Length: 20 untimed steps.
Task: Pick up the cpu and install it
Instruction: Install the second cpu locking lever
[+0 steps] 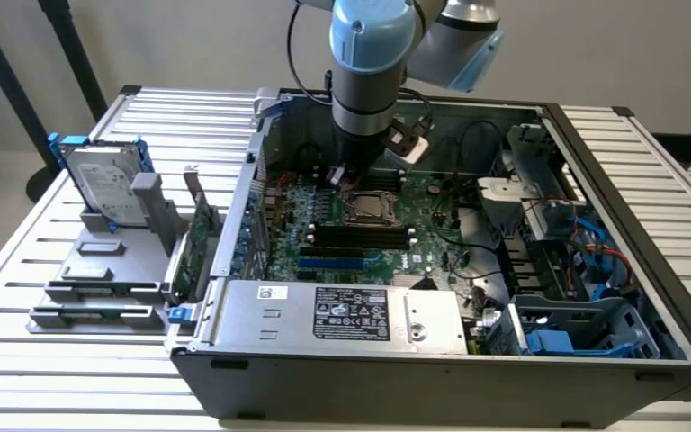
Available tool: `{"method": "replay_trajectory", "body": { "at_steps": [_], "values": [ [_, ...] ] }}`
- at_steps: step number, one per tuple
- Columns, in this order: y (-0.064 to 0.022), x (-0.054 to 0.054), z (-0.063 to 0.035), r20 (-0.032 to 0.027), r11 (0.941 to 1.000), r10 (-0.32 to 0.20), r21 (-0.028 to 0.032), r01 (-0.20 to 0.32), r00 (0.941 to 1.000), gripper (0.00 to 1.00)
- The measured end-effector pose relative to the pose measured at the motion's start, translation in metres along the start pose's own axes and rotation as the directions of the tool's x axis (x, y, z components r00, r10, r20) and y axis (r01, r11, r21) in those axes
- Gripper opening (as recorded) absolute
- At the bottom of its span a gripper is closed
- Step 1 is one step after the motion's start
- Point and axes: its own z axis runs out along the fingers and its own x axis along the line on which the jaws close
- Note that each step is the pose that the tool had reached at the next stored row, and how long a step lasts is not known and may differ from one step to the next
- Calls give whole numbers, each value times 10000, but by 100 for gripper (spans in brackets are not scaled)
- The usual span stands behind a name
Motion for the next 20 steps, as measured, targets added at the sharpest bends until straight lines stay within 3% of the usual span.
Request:
{"method": "replay_trajectory", "body": {
  "at_steps": [6,16,20],
  "values": [
    [50,-57,-99,36,10000,20,48,-20,10000,11],
    [204,-243,-529,57,10000,32,77,-33,10000,11],
    [276,-335,-641,63,10000,35,84,-36,10000,11]
  ]
}}
